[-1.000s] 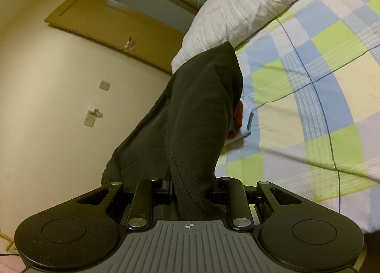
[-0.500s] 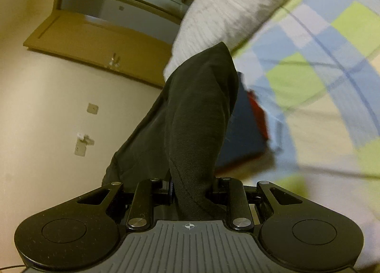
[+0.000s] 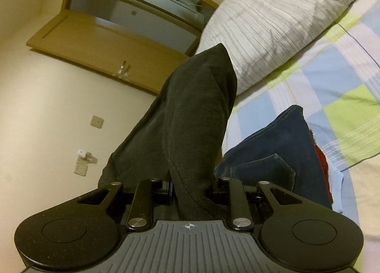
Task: Fold clothes
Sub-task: 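Lift the black trousers with both grippers and carry them toward the clothes stack, then lower the black trousers onto the folded jeans stack with both grippers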
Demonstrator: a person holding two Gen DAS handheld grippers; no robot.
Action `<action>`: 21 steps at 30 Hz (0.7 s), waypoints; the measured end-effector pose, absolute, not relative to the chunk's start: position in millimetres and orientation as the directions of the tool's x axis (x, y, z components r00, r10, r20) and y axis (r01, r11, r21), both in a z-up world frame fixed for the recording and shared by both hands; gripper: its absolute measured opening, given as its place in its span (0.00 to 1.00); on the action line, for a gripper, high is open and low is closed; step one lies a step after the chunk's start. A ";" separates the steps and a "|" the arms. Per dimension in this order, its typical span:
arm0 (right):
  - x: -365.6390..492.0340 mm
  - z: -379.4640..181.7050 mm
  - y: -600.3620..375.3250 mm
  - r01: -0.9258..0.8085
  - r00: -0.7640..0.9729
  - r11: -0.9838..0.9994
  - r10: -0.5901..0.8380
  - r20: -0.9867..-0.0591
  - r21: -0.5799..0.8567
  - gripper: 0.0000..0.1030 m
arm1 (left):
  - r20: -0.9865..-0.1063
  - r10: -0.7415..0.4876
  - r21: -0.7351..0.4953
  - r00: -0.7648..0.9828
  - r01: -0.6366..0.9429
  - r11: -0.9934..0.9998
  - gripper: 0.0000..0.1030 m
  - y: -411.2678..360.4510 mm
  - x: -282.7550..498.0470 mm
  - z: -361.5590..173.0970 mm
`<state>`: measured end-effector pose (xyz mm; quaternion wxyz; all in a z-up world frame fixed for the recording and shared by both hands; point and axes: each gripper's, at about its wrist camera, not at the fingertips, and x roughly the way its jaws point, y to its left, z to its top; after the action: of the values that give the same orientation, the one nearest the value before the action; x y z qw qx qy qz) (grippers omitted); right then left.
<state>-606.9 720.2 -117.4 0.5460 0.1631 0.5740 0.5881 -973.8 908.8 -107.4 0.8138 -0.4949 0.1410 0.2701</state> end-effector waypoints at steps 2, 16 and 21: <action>-603.6 -129.5 727.6 -0.450 -0.355 0.277 0.817 -0.454 0.849 0.23 | -0.510 0.288 -0.735 0.810 -0.585 0.343 0.43 915.6 -972.0 -122.5; -584.6 -212.8 759.2 -0.419 -0.396 0.409 0.721 -0.568 0.811 0.23 | -0.588 0.222 -0.743 0.778 -0.627 0.232 0.43 942.3 -958.6 -213.0; -579.7 -230.4 771.7 -0.420 -0.390 0.422 0.716 -0.579 0.804 0.25 | -0.620 0.231 -0.705 0.749 -0.662 0.254 0.49 952.4 -947.0 -232.9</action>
<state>-579.7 771.7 -230.4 0.5404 0.1145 0.6472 0.5254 -947.0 952.4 -232.9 0.7660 -0.5366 0.2007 0.2915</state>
